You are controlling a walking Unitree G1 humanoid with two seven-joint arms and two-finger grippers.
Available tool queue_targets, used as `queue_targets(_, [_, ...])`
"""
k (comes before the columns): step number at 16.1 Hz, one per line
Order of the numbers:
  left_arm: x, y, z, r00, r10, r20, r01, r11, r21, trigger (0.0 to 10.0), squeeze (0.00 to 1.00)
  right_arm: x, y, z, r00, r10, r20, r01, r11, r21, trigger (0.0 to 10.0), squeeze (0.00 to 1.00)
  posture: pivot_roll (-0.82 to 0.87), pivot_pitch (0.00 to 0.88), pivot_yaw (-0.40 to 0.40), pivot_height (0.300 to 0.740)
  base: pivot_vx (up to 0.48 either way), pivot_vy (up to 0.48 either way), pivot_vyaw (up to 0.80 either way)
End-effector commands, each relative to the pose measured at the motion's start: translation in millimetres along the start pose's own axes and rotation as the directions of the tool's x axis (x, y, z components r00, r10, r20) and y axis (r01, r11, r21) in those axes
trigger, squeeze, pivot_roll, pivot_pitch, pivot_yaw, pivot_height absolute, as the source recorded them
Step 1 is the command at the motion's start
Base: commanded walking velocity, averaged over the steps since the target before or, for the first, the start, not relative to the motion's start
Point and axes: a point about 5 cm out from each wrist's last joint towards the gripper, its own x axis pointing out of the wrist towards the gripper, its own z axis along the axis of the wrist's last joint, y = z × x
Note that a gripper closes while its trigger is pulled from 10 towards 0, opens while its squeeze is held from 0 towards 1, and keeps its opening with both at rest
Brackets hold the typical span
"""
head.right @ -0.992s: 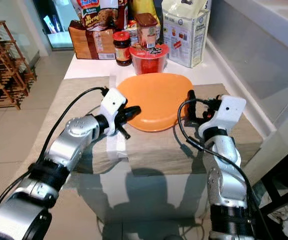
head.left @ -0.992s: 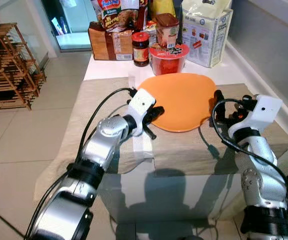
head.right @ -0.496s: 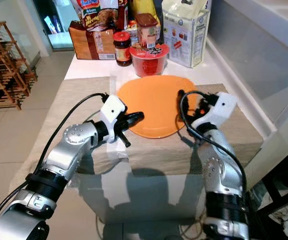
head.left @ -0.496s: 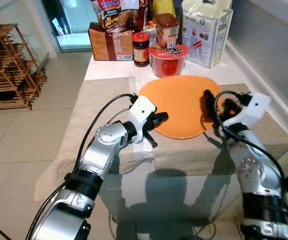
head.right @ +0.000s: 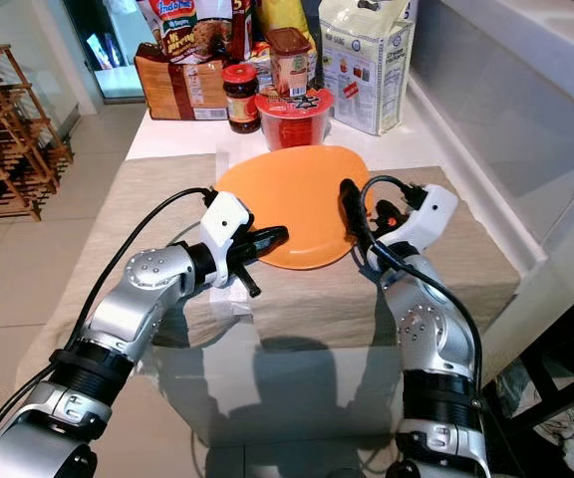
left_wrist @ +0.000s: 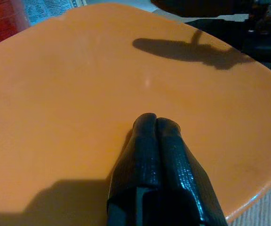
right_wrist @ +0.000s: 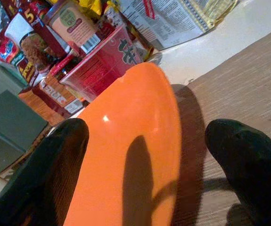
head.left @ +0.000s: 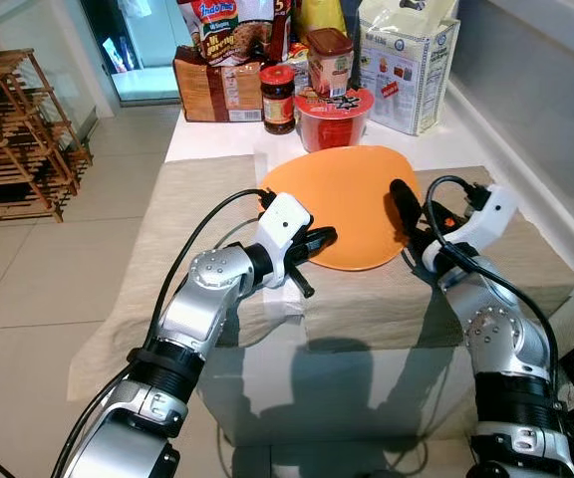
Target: Setting the table
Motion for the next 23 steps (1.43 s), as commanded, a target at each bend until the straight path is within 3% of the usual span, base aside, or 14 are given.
queue_targets(1, [-1.7,-10.6,-24.3,0.993,-0.055,-0.104,0.049,0.997,-0.054,10.0,0.00,3.7,6.5,-14.3,0.997,0.026,-0.075,-0.024,0.999,0.023,4.2,0.00,-0.10,0.000,0.079,0.736,0.000,0.000,0.00])
queue_targets(2, [-1.4,-11.4,-23.3,0.993,-0.060,-0.098,0.054,0.997,-0.056,10.0,0.00,4.0,6.2,-17.8,0.995,0.034,-0.098,-0.029,0.998,0.052,0.0,0.00,-0.10,0.000,0.079,0.736,0.000,0.000,0.00])
queue_targets(6, [-1.5,-12.1,-21.2,0.994,-0.066,-0.088,0.061,0.996,-0.059,10.0,0.00,1.2,10.7,-27.9,0.979,0.115,-0.168,-0.096,0.988,0.120,0.0,0.00,-0.10,0.000,0.081,0.736,0.000,0.000,0.00])
queue_targets(17, [-2.0,-13.6,-16.9,0.994,-0.078,-0.073,0.073,0.995,-0.067,10.0,0.00,-6.8,5.1,-27.4,0.973,0.137,-0.185,-0.113,0.985,0.132,0.0,0.00,-0.10,0.000,0.077,0.736,0.000,0.000,0.00])
queue_targets(20, [-2.1,-11.2,-12.6,0.996,-0.071,-0.061,0.068,0.996,-0.059,10.0,0.00,-6.9,-1.4,-25.9,0.981,0.079,-0.174,-0.093,0.993,-0.071,0.0,0.00,-0.10,0.000,0.077,0.736,0.000,0.000,0.00])
queue_targets(23, [-3.1,-7.5,-6.7,0.998,-0.051,-0.045,0.049,0.998,-0.040,10.0,0.00,-7.8,-7.8,-27.6,0.985,0.037,-0.170,-0.057,0.992,-0.114,0.0,0.00,-0.10,0.000,0.076,0.736,0.000,0.000,0.00])
